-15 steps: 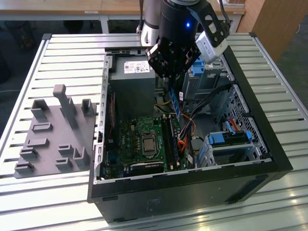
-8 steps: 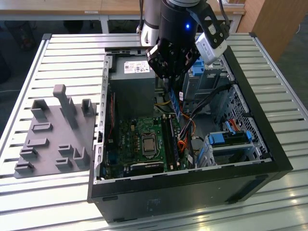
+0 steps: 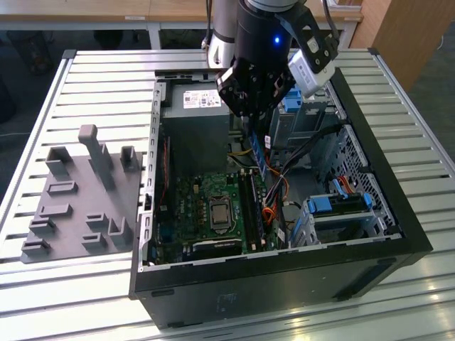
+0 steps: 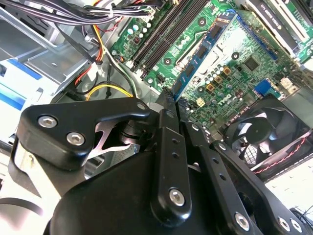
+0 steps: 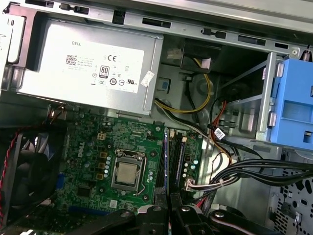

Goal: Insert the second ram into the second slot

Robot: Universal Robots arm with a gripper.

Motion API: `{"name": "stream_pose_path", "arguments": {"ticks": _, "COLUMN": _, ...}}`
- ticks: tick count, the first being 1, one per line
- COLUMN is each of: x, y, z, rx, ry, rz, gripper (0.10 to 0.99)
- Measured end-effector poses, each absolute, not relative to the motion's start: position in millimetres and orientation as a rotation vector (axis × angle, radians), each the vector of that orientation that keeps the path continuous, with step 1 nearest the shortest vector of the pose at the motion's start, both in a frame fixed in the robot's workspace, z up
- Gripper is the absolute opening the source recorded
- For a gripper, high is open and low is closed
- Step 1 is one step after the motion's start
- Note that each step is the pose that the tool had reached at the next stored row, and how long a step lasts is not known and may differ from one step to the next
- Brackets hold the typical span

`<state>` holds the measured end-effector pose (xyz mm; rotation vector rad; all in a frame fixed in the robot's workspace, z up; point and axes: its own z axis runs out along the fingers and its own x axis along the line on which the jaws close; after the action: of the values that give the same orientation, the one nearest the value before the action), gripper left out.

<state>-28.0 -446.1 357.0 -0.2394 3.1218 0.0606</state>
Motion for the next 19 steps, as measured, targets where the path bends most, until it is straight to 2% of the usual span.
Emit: {"name": "stream_pose_path", "arguments": {"ticks": 19, "x": -28.0, "y": -446.1, "z": 347.7, "rx": -0.225, "ry": 3.123, "rz": 0.061, "gripper": 0.137}}
